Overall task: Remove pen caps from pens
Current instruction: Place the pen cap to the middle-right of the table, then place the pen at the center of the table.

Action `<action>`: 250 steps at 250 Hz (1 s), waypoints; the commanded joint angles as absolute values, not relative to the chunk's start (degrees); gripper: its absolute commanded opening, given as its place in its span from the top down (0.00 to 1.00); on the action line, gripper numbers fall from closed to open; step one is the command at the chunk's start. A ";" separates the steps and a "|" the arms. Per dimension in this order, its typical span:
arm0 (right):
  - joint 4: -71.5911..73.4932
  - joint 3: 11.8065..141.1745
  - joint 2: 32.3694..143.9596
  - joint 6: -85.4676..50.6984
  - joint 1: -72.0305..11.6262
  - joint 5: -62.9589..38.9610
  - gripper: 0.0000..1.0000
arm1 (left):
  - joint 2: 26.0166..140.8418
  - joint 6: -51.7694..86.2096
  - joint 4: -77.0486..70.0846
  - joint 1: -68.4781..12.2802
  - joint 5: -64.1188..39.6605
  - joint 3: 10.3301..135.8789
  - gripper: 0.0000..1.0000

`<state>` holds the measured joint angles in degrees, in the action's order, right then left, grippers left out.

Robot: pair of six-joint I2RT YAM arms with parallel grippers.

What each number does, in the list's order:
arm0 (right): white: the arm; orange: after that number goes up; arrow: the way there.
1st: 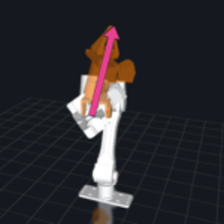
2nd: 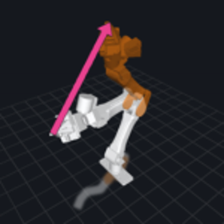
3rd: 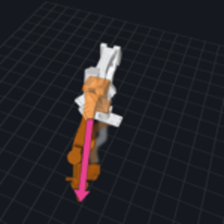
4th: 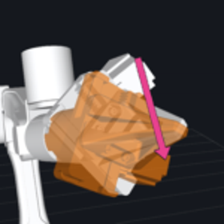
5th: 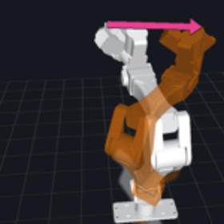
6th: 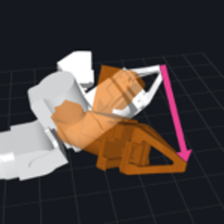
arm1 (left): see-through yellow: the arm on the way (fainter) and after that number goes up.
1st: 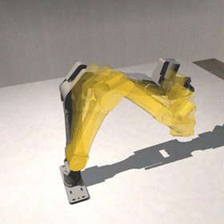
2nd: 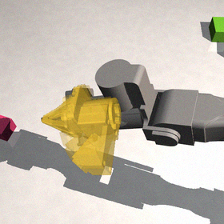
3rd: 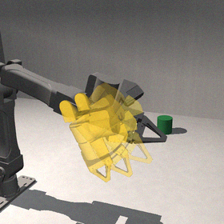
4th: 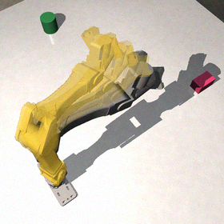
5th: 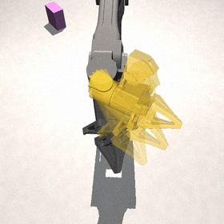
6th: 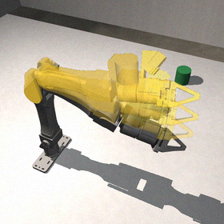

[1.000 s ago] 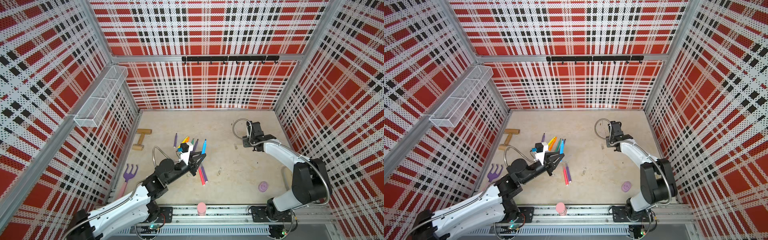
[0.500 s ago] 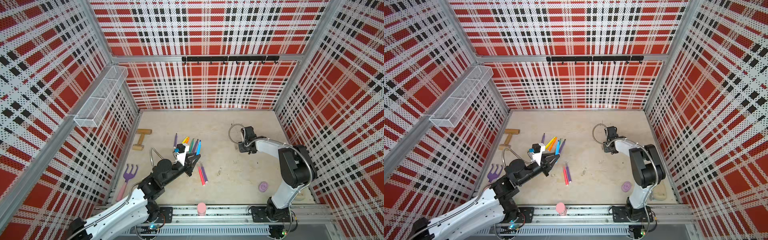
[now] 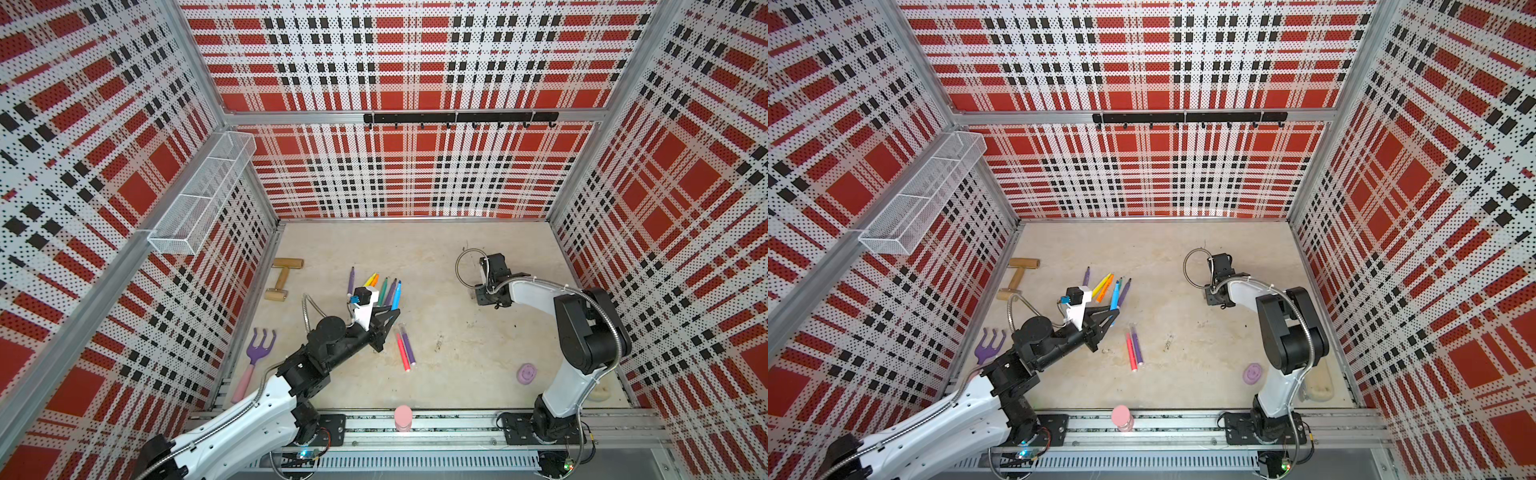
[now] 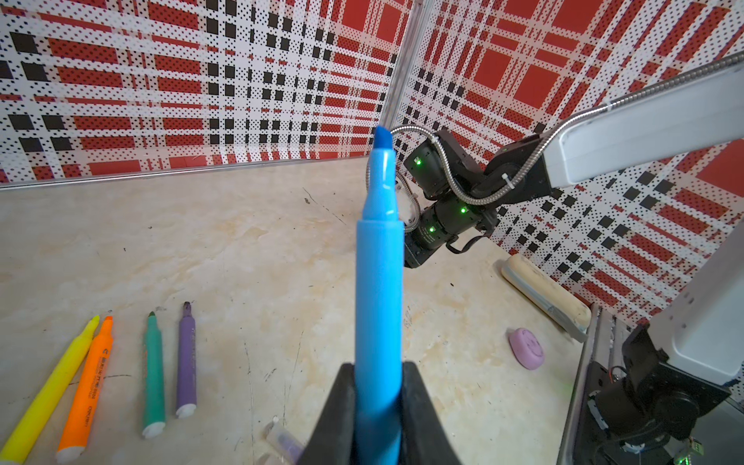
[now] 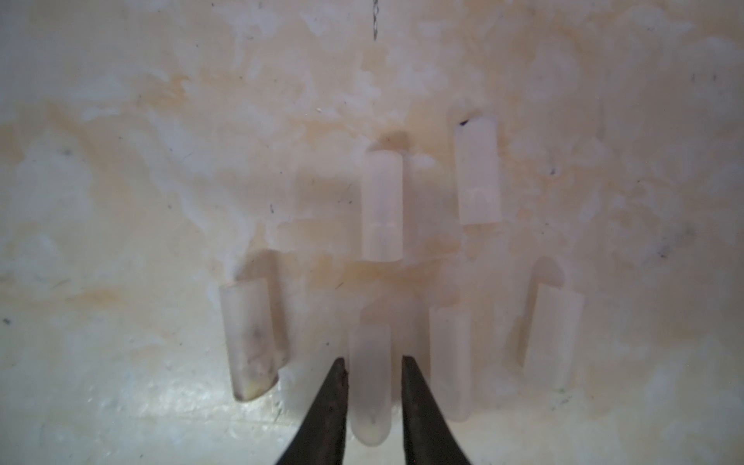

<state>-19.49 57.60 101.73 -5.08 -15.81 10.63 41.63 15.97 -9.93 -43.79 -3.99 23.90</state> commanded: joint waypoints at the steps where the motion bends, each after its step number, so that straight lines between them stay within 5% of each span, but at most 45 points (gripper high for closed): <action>1: -17.93 58.77 101.63 -4.10 -16.34 10.55 0.74 | 40.46 14.85 -8.97 -43.42 -3.24 24.50 1.00; 98: -19.16 59.60 96.07 -3.86 -17.40 10.77 0.67 | 48.92 17.90 -0.15 -39.16 5.70 27.93 1.00; 250: -18.80 57.22 82.56 -3.51 -21.27 9.00 0.51 | 81.70 11.24 7.58 -30.21 10.45 44.33 0.99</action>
<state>-20.27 58.11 84.16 -3.92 -20.60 10.37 79.79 13.65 8.19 -31.70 9.61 42.83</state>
